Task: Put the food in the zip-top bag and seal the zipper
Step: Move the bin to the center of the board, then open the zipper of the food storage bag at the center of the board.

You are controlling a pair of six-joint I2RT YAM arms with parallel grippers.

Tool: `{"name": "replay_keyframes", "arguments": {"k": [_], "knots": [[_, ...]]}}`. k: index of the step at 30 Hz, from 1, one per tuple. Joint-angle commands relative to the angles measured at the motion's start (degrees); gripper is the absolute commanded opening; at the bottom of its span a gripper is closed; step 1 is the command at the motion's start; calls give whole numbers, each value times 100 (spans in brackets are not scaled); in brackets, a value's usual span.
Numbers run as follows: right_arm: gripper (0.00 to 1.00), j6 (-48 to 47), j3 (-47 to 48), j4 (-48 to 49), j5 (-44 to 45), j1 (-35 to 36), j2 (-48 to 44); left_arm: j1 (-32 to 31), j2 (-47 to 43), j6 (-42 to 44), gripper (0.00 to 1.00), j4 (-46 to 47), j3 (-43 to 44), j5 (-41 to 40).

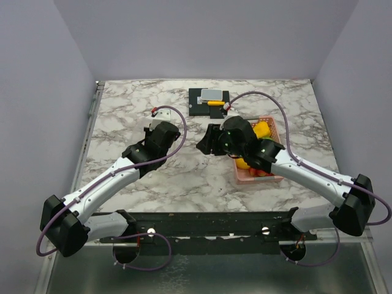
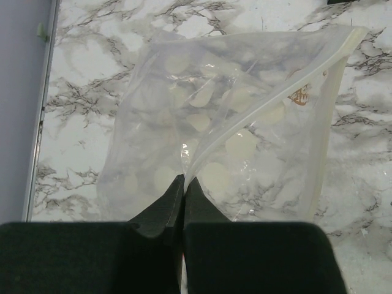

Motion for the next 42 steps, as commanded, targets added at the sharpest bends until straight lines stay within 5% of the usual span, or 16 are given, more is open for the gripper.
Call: {"name": "replay_keyframes", "arguments": {"k": [1,26,42], "knots": [[57,566,-146,749,-151,298,332,17,34,-75,0,-90,187,273],[64,1505,537,1946,64,794,2343,18,18,-114,0,-117,232,627],[46,1952,774,2146,354,813,2962,18,14,-92,0,-107,250,871]]}}
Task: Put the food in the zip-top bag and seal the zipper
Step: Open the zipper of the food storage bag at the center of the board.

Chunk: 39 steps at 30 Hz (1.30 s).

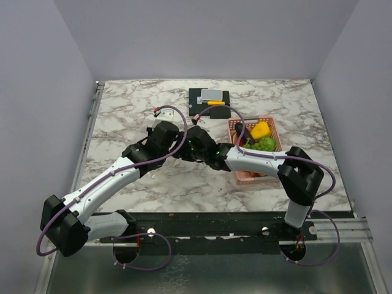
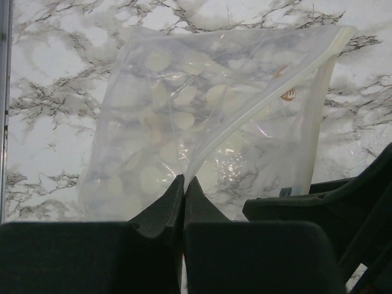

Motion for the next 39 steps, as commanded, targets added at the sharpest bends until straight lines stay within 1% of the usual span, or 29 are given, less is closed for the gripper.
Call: {"name": "replay_keyframes", "arguments": {"k": [1,2,3,7,8,15,19,21,29,33,37,39], "knots": [[43,156,224,218,166,48,214,19,-1,-39,0,-61,204,256],[38,162,226,237,157,47,226,22,7,-36,0,-61,204,263],[35,166,226,254,154,46,229,18,8,-33,0,-61,204,266],[3,119,202,287,180,46,183,19,-7,-3,0,-62,204,292],[1,107,196,269,201,46,166,19,-12,11,0,-62,204,296],[1,79,80,240,356,53,-17,18,-31,64,0,-62,206,210],[1,62,84,211,406,46,-55,18,-40,79,9,-61,204,210],[1,57,86,200,437,46,-69,19,-41,81,12,-62,204,250],[1,27,103,106,569,46,-151,24,-58,113,14,-62,195,194],[1,26,95,69,581,46,-155,17,-101,97,13,-59,195,165],[0,22,86,46,584,47,-161,18,-109,112,1,-56,202,143],[0,16,79,19,588,47,-162,18,-113,109,0,-64,204,138]]}}
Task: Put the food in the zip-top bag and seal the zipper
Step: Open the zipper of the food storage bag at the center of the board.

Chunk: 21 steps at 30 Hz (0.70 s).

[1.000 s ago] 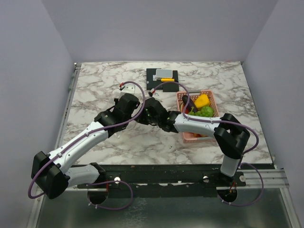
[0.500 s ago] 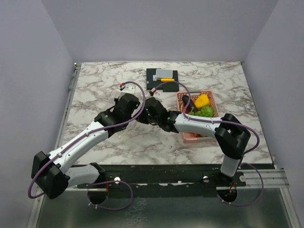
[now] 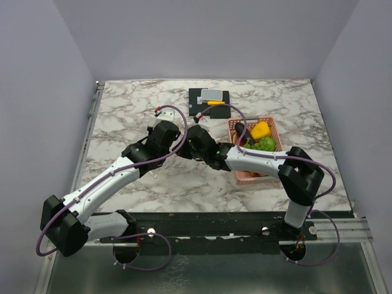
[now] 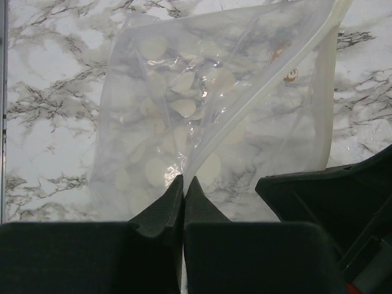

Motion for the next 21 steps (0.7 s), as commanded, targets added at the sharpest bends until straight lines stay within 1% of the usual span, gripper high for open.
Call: {"name": "replay_keyframes", "arguments": {"k": [1,7,12,17,21], "knots": [[1,-103,10,-148,246,46,-203,19,-129,23,0,-21,136,-14],[1,-263,-109,-304,229,46,-349,20,-184,13,0,-11,116,-61],[1,-550,-215,-750,171,30,-536,-2,-165,42,0,-11,138,64],[1,-840,-482,-999,64,-25,-825,-68,-175,35,0,-40,190,299],[1,-1078,-751,-1220,-60,-121,-1127,-187,-144,-13,0,-240,327,317]]}}
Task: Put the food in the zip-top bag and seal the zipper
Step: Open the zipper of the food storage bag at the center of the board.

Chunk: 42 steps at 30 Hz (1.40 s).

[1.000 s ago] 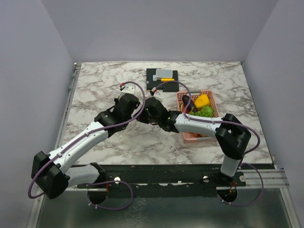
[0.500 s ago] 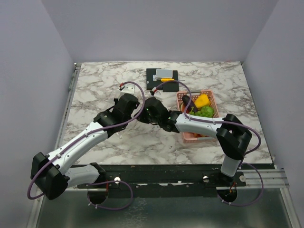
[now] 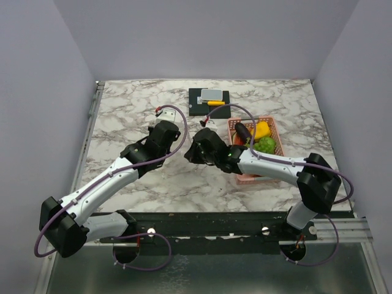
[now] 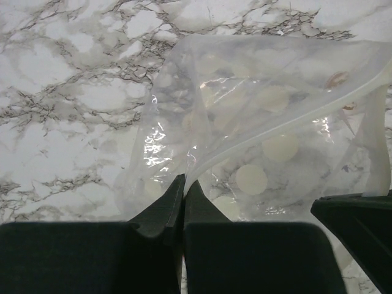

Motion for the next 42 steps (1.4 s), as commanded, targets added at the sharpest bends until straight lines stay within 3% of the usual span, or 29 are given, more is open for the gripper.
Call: {"name": "replay_keyframes", "arguments": {"k": [1,15,20,23,27,33,42], "knots": [[1,-447,-326,-513,-76,-113,-426,-151,-52,-47,0,-236,316,171],[1,-1578,-1070,-1597,-633,-771,-1426,-642,607,-22,0,-878,1280,-97],[1,-1709,-1414,-1709,-748,-1007,-1692,-639,833,199,0,-1210,1925,-694],[1,-1711,-1539,-1598,-808,-1033,-1813,-641,1003,199,0,-1242,2111,-468],[1,-1744,-1459,-1511,-955,-1033,-1837,-666,1329,199,0,-1221,2141,-114],[1,-2070,-1088,-1583,-1172,-1046,-1598,-755,1773,347,0,-1230,2041,-279],[1,-2534,-675,-1754,-1882,-1472,-1128,-767,1469,339,0,-500,1286,41]]}}
